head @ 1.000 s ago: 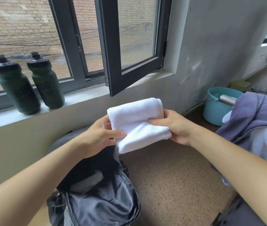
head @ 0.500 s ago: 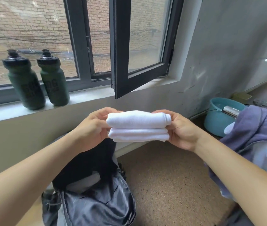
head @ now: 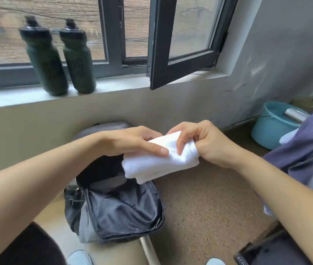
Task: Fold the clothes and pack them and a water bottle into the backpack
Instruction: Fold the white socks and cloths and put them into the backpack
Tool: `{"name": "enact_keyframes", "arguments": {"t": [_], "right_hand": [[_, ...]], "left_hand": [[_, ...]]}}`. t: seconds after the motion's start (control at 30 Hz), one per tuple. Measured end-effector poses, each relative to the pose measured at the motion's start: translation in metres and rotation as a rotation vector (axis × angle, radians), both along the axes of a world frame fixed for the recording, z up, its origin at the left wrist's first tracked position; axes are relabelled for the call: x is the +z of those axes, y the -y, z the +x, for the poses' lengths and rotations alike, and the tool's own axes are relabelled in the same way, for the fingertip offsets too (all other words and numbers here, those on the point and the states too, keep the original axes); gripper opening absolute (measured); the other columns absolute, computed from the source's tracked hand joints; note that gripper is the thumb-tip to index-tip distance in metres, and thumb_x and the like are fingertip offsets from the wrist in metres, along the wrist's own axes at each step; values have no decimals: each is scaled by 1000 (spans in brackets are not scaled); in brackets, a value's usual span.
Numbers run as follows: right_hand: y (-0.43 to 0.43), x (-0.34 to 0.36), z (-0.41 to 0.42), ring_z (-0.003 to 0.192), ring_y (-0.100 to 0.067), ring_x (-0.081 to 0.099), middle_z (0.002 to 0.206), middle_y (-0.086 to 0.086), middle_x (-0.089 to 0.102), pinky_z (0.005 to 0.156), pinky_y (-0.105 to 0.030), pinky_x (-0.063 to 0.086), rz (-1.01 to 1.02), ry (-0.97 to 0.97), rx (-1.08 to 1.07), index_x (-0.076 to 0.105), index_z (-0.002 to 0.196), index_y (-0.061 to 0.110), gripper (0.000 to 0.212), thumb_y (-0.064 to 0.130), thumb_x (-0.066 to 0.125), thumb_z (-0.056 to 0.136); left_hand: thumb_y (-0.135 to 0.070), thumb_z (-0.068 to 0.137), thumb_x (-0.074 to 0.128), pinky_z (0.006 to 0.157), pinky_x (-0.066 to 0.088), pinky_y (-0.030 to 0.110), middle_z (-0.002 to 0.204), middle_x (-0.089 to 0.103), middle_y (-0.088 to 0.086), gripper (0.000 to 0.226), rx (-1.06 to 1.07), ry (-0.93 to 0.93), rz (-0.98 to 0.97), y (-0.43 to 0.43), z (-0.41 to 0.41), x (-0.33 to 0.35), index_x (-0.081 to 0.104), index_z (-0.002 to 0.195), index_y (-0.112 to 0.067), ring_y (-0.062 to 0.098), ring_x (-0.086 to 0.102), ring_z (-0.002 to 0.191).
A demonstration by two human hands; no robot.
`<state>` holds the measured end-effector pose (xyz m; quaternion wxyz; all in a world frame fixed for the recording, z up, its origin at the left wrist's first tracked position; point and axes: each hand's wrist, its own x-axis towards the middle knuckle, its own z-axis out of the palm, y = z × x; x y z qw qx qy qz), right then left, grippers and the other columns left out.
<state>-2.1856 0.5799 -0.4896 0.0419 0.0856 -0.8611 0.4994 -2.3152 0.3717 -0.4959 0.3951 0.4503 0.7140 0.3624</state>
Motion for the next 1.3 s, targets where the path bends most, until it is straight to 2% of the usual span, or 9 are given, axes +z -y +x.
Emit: {"name": "enact_keyframes", "arguments": {"t": [0.17, 0.37, 0.5, 0.63, 0.87, 0.97, 1.03, 1.17, 1.3], "right_hand": [[17, -18, -6, 109, -14, 65, 114, 2, 69, 92, -25, 54, 6, -36, -56, 79, 71, 15, 57, -29, 42, 72], [12, -62, -36, 106, -11, 64, 115, 5, 63, 82, -8, 43, 278, 85, -196, 70, 88, 28, 41, -10, 53, 85], [8, -109, -52, 104, -16, 61, 116, 5, 58, 88, -26, 45, 517, 321, -141, 66, 107, 27, 18, 15, 60, 95], [13, -162, -63, 125, -24, 55, 140, -5, 56, 107, -40, 44, 657, 546, -119, 56, 135, 21, 42, 30, 62, 94], [57, -256, -32, 144, -34, 40, 163, -12, 31, 109, -43, 41, 46, 857, -403, 12, 161, 10, 103, 42, 77, 87], [70, -290, -18, 114, -31, 65, 132, -15, 64, 102, -46, 53, -158, 861, -511, 57, 130, 5, 51, 23, 78, 87], [78, -292, -19, 100, -36, 70, 109, -18, 74, 97, -54, 55, -276, 789, -524, 69, 110, 4, 19, 9, 70, 91], [89, -264, -32, 103, -45, 66, 111, -28, 67, 96, -55, 52, -353, 651, -462, 63, 107, -5, 29, 13, 61, 84], [83, -235, -32, 92, -32, 70, 107, -27, 69, 80, -39, 51, -351, 574, -400, 65, 105, -2, 25, 9, 63, 83]], "left_hand": [[-47, 78, 83, 72, 55, 27, 90, 75, -7, 23, 65, -91, -78, 3, -7, -11, 73, 91, -31, 13, 74, 85], [-61, 60, 67, 75, 52, 45, 87, 61, -7, 44, 222, -569, -233, 22, -42, -54, 53, 85, -28, 20, 62, 86], [-50, 75, 66, 65, 38, 38, 89, 56, -6, 41, 264, -755, -388, 42, -52, -85, 44, 101, -27, 25, 56, 88], [-38, 83, 63, 68, 37, 37, 103, 60, -1, 43, 229, -948, -450, 56, -52, -116, 40, 117, -26, 30, 55, 86], [-34, 87, 62, 66, 36, 37, 111, 63, 1, 42, 320, -970, -450, 56, -60, -184, 39, 119, -20, 32, 64, 96], [-36, 86, 66, 68, 42, 38, 114, 62, 3, 46, 335, -905, -479, 50, -57, -229, 43, 121, -17, 31, 65, 100], [-40, 84, 70, 73, 44, 37, 118, 60, 4, 51, 300, -867, -545, 44, -53, -258, 45, 123, -17, 30, 65, 106], [-44, 84, 71, 87, 47, 41, 130, 54, 7, 61, 386, -741, -573, 46, -62, -293, 41, 131, -19, 33, 61, 117], [-37, 91, 62, 82, 47, 43, 131, 53, 9, 51, 496, -779, -613, 57, -85, -310, 37, 131, -17, 37, 64, 114]]}}
